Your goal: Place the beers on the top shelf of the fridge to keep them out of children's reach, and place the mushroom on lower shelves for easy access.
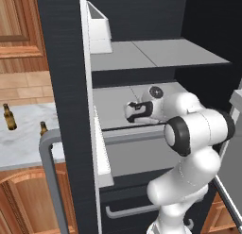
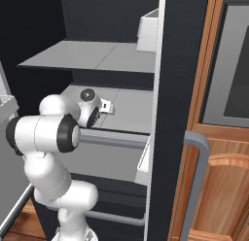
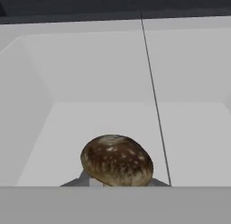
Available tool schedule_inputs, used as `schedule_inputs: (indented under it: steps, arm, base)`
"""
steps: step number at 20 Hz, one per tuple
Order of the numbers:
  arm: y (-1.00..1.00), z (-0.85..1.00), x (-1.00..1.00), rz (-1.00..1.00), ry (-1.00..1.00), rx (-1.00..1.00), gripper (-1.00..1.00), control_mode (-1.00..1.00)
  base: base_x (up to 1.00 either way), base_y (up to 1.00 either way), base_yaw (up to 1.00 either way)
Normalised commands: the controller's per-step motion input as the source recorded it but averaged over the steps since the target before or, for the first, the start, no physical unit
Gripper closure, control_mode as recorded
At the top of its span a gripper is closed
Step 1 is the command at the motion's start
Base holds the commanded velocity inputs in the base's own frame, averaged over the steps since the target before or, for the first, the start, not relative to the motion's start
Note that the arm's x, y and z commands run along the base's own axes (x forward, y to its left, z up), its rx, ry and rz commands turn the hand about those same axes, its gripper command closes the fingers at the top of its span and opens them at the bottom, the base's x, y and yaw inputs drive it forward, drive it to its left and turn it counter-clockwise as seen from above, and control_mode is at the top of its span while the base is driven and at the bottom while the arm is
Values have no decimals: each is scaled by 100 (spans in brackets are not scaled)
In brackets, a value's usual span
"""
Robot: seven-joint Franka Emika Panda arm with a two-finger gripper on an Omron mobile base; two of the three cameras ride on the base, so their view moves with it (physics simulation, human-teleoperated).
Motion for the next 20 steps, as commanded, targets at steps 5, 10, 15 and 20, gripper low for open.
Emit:
schedule_inputs:
  steps: [5, 10, 15, 20]
  arm:
    - [0, 0, 29, 1, 0, 0, -100, -100]
    - [0, 20, -24, 4, 0, -2, -100, -100]
    - [0, 16, -47, 3, 4, -9, -100, -100]
    - [2, 1, -91, 4, 13, -15, -100, -100]
  base:
    - [0, 0, 0]
    - [0, 0, 0]
    - [0, 0, 0]
    - [0, 0, 0]
